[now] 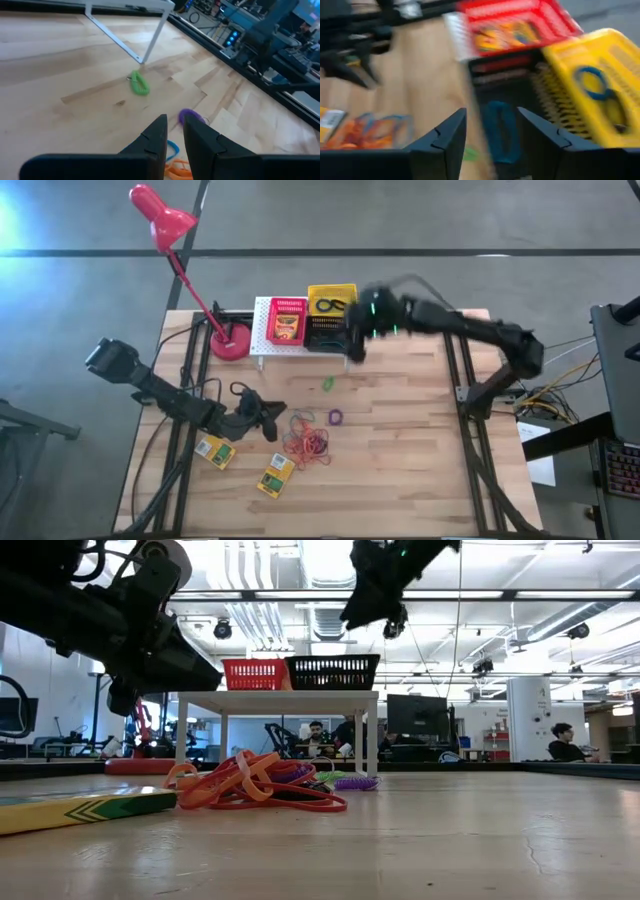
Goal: Pick & Place Office Desk Supplies
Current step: Put the blue rubber band into the black bin on the shelf
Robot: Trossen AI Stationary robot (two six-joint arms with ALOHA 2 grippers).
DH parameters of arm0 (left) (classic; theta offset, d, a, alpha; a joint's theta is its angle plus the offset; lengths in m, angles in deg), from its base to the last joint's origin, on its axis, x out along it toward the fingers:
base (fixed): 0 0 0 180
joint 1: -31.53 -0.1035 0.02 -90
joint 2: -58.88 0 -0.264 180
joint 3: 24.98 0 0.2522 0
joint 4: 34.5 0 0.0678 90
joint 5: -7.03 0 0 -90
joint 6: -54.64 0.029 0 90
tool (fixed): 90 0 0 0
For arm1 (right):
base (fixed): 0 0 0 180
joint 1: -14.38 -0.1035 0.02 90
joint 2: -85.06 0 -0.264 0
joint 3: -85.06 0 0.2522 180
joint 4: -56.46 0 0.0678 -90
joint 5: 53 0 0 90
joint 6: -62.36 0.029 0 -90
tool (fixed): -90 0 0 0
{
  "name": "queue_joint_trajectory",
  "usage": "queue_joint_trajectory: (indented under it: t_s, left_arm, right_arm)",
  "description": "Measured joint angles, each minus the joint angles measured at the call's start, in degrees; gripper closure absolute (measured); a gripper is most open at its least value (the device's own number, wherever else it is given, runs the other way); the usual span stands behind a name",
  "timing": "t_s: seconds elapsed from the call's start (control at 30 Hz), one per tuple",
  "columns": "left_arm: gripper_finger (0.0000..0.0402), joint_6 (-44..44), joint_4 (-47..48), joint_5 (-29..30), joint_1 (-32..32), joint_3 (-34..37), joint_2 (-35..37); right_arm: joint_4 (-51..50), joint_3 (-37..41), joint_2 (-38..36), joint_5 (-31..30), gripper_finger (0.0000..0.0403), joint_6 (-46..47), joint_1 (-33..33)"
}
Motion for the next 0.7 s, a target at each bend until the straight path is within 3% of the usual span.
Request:
queue_joint_trajectory:
  t_s: [0.2,0.27,0.43,0.53,0.7]
  left_arm:
    - [0.0335,0.14,-0.18,0.56,-0.33,0.00,0.00]
    - [0.0335,1.24,-0.49,0.53,-0.56,0.00,0.00]
    - [0.0335,8.12,-3.91,0.50,-2.39,0.00,0.01]
    - [0.0335,13.62,-6.33,0.45,-4.10,0.00,0.04]
    - [0.0335,18.00,-7.41,-0.71,-6.60,0.00,0.04]
  right_arm:
    - [20.34,19.28,-7.25,-19.30,0.0259,3.94,-17.66]
    - [24.27,23.74,-9.08,-22.80,0.0265,4.86,-21.35]
    - [32.82,33.95,-11.85,-20.27,0.0277,11.76,-26.36]
    - [39.30,40.50,-10.96,-15.83,0.0284,12.46,-26.72]
    - [47.36,46.99,-9.05,-15.35,0.0289,11.61,-25.89]
